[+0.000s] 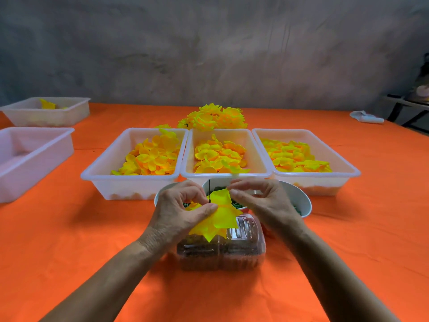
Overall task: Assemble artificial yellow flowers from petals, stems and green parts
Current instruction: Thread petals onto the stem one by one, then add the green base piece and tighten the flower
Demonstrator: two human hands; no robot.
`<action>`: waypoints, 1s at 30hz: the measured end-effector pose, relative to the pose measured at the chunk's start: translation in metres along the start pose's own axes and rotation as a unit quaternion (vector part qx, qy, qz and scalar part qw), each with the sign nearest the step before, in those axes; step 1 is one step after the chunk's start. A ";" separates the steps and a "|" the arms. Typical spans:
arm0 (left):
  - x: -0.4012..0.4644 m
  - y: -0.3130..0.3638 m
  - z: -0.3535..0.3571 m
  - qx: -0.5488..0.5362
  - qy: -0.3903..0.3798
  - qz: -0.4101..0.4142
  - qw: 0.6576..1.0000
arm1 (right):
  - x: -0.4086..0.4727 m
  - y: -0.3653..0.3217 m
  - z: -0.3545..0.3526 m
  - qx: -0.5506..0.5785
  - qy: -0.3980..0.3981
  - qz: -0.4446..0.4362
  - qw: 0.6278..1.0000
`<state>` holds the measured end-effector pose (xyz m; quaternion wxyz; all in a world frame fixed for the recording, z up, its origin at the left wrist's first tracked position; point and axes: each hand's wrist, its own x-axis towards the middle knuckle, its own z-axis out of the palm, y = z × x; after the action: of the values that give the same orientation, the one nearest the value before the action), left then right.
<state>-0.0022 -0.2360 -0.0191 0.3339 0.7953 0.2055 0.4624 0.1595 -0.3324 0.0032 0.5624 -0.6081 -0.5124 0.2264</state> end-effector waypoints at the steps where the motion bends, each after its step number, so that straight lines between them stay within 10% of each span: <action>1: 0.000 0.000 0.000 0.001 0.001 -0.003 1.000 | 0.003 0.000 -0.009 -0.009 0.033 0.005 0.999; 7: -0.001 0.001 0.001 -0.005 0.002 -0.004 1.000 | 0.023 0.025 -0.063 -0.410 0.082 0.141 0.897; 14: -0.001 0.006 0.001 -0.006 -0.001 -0.004 1.000 | 0.036 0.055 -0.055 -0.546 -0.009 0.163 0.822; 21: -0.002 0.009 0.000 -0.001 0.005 -0.001 1.000 | 0.036 0.056 -0.056 -0.515 0.027 0.175 0.839; 30: -0.001 0.006 0.001 -0.006 0.005 0.005 1.000 | 0.026 0.039 -0.077 -0.245 0.085 0.189 0.947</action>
<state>-0.0016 -0.2414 -0.0155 0.3357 0.7920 0.2005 0.4689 0.2489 -0.3381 -0.0049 0.3848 -0.8296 -0.3782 0.1436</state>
